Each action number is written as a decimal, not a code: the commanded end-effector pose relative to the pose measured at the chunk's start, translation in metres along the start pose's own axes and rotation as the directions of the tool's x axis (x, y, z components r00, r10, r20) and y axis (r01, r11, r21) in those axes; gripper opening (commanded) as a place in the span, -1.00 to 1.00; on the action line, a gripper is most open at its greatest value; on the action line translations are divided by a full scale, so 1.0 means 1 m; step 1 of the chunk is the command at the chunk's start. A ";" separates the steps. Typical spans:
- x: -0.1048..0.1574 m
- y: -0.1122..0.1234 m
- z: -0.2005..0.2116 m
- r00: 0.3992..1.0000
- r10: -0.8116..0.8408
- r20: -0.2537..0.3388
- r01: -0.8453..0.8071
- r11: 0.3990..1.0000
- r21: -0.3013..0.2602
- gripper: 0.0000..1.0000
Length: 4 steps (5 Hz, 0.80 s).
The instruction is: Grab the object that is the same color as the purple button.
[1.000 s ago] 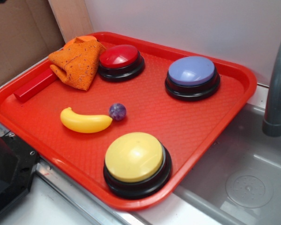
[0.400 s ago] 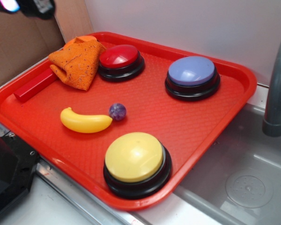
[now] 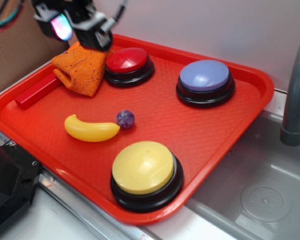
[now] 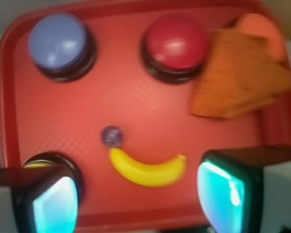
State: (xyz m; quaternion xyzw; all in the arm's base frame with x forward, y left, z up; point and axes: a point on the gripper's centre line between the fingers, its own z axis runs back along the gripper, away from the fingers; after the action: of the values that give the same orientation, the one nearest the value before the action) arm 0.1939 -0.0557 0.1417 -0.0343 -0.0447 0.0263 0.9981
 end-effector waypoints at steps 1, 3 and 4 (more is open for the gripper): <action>0.003 -0.007 -0.034 0.993 -0.119 0.012 0.119 0.993 -0.020 1.00; 0.017 -0.010 -0.077 0.991 -0.134 -0.016 0.134 0.991 0.017 1.00; 0.013 -0.012 -0.097 0.985 -0.160 -0.060 0.164 0.985 0.051 1.00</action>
State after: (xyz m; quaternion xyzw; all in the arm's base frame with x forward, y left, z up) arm 0.2115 -0.0694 0.0406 -0.0021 -0.0010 -0.0476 0.9989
